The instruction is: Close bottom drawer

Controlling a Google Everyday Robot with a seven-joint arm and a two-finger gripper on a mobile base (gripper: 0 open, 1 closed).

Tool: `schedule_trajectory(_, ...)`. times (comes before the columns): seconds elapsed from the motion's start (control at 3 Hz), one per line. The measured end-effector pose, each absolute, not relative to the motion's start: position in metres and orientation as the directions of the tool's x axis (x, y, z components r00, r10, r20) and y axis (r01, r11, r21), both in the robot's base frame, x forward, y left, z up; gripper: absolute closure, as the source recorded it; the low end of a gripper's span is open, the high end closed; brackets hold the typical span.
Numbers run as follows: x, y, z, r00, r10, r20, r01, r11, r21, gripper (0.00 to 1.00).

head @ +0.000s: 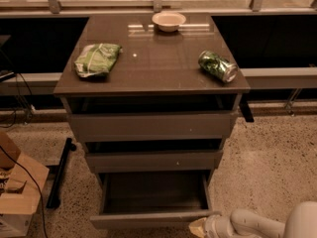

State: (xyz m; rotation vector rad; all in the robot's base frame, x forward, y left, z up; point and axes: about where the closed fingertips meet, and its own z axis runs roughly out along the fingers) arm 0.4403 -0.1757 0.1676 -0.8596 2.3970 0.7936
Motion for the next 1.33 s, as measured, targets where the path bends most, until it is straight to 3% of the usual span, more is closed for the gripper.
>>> schedule_trajectory(0.67,0.497,-0.159,0.19,-0.612,-0.346,-0.711,-0.713,0.631,0.307,1.0)
schedule_trajectory(1.33,0.5,-0.157,0.188,-0.603,-0.345,-0.719,-0.711,0.642,0.288,1.0)
